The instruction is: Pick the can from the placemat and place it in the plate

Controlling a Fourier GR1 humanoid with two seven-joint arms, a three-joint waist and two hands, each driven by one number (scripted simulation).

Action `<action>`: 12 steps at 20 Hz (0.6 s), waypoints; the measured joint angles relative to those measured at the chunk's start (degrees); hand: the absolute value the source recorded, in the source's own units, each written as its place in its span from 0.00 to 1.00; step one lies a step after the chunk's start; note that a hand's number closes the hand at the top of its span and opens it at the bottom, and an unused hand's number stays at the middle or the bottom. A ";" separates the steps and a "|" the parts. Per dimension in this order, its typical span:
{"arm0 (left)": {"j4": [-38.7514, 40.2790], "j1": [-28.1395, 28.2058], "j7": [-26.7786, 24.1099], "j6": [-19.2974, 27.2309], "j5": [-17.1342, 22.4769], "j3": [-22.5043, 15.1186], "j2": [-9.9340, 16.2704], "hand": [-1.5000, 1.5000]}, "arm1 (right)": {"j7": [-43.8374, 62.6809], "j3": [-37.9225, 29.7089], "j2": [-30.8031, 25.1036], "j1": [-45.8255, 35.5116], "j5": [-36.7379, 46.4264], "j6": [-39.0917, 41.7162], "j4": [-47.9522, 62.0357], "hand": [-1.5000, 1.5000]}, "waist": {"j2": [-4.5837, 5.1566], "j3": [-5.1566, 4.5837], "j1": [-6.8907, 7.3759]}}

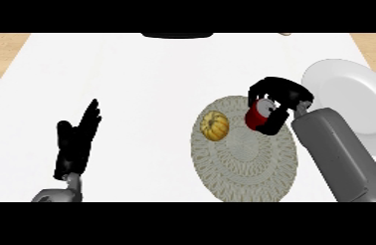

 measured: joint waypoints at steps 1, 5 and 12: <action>0.03 -0.21 0.43 0.29 -0.29 -0.30 -0.47 0.50 | 0.02 -0.26 -0.10 0.83 0.57 -1.10 -1.00 1.00 | -0.03 0.00 -0.12; -0.53 0.90 0.38 0.59 -0.86 -0.70 -1.00 0.50 | -1.83 -1.67 0.06 4.97 3.23 -9.51 -3.07 1.00 | -0.38 -0.17 -0.23; -1.31 2.06 -0.10 0.23 -0.77 -0.28 -0.93 0.50 | 0.26 -4.92 -0.49 9.41 8.41 -22.43 -8.39 1.00 | -0.21 0.00 -0.62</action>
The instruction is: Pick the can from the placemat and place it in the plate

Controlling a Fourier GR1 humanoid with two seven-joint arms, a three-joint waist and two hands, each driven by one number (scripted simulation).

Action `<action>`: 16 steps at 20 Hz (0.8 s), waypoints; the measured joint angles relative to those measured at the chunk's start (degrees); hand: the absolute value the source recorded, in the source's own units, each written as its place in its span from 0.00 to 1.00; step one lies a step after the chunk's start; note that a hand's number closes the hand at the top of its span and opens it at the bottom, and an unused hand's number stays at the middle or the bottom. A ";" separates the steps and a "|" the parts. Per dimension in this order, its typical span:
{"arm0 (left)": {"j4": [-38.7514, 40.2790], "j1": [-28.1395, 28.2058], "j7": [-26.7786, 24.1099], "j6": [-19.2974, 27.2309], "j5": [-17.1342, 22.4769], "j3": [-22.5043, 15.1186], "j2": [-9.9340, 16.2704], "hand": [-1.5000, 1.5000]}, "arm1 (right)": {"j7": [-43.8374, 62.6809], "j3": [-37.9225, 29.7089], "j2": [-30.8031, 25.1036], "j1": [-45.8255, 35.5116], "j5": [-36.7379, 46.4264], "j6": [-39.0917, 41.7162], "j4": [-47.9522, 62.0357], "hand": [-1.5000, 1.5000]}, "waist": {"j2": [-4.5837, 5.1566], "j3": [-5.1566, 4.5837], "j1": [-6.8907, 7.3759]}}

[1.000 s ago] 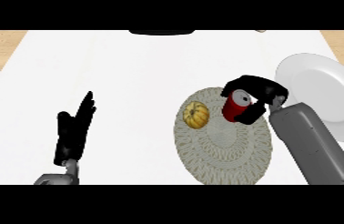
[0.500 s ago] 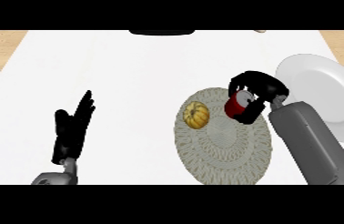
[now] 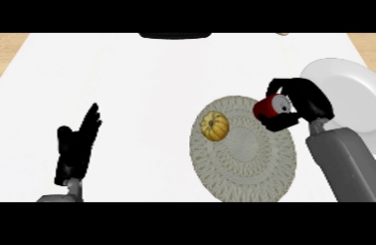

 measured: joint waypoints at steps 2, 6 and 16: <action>0.61 0.15 -0.55 0.61 -0.61 -0.23 -0.56 0.50 | 0.28 -1.03 -1.11 1.59 0.46 -1.55 -4.17 1.00 | 0.00 0.03 -0.27; 1.16 0.15 -0.79 0.58 -0.47 0.11 -0.75 0.50 | 1.89 -5.68 -2.63 1.95 -0.62 -4.37 -11.21 1.00 | -0.04 0.05 -0.60; -0.22 -1.87 1.72 -0.90 0.03 1.00 0.12 0.50 | 7.99 -17.15 -6.11 3.21 -0.64 -8.46 -18.03 1.00 | 0.14 0.05 -0.02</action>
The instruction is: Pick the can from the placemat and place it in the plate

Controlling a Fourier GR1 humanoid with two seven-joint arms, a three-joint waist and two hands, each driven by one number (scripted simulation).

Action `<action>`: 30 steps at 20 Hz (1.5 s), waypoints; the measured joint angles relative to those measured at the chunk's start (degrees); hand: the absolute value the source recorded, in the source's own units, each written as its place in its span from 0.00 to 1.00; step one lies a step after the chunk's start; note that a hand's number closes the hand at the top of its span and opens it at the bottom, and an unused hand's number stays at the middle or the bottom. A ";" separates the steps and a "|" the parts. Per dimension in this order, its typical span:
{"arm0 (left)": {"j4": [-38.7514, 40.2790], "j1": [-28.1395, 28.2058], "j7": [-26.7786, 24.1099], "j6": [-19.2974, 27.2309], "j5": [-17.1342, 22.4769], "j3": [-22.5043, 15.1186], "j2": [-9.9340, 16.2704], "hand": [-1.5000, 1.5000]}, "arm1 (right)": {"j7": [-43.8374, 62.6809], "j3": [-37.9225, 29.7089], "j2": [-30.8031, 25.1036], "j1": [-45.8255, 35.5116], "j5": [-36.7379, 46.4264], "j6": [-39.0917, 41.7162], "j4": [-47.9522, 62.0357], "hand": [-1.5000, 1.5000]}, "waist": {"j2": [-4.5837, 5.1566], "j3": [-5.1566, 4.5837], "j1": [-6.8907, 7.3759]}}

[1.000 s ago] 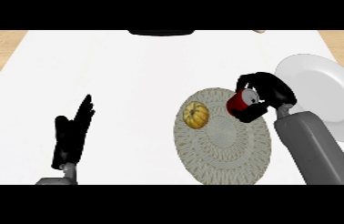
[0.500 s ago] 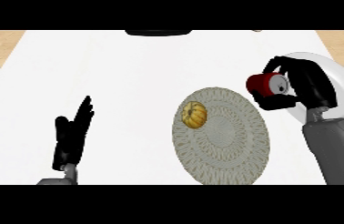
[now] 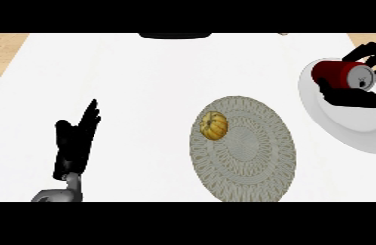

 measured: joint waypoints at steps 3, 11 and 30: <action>0.84 -0.29 -0.57 -0.50 0.03 0.59 0.15 0.50 | -1.25 -3.43 -1.48 -0.38 -1.12 -0.15 3.07 1.00 | 0.08 0.00 0.16; 2.43 -0.25 -2.40 -0.47 -0.97 0.44 -0.96 0.50 | -7.94 -7.72 -5.36 -6.21 -0.71 -2.52 21.33 1.00 | 0.25 0.03 0.70; 2.84 -0.77 -3.05 -1.87 -0.89 1.27 -0.74 0.50 | -27.75 -8.26 -12.75 -16.63 0.52 6.77 64.11 0.00 | 0.67 0.13 1.81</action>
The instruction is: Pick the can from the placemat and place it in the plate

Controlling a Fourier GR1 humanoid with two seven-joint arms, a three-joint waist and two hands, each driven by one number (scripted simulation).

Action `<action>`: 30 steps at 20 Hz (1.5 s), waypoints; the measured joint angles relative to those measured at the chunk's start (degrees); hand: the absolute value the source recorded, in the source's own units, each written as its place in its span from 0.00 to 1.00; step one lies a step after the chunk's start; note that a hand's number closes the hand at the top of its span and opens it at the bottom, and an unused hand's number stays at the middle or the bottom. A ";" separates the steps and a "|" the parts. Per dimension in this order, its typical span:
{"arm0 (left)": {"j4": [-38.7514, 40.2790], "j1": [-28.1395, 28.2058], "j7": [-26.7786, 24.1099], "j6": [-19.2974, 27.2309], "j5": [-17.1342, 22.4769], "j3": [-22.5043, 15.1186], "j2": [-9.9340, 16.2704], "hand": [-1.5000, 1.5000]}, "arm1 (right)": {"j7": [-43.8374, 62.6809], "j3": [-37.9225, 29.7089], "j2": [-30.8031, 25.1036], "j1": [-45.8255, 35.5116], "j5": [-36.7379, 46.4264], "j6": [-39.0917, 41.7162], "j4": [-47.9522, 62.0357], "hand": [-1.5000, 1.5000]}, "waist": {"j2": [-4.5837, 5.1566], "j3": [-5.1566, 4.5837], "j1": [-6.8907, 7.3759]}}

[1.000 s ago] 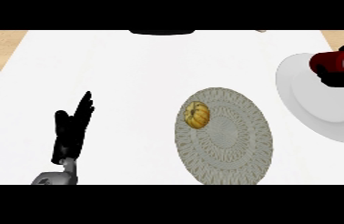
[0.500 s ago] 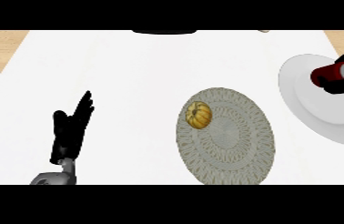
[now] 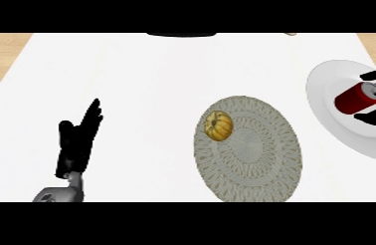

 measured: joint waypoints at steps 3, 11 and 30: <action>-1.93 1.07 0.86 0.32 -0.33 -0.78 -0.58 0.50 | -6.21 -1.77 -0.44 -0.02 -2.46 1.21 0.84 0.00 | -0.16 0.03 -0.32; -1.80 0.67 1.67 0.74 -0.24 -0.17 -0.64 0.50 | -16.16 -15.54 -2.32 -2.03 -17.84 8.62 3.41 0.00 | -0.32 0.05 -1.22; -1.52 -0.45 2.07 0.74 -1.51 -0.58 -1.49 0.50 | -27.84 -19.34 -5.07 2.73 -26.20 16.99 10.23 0.00 | -0.07 0.03 -0.36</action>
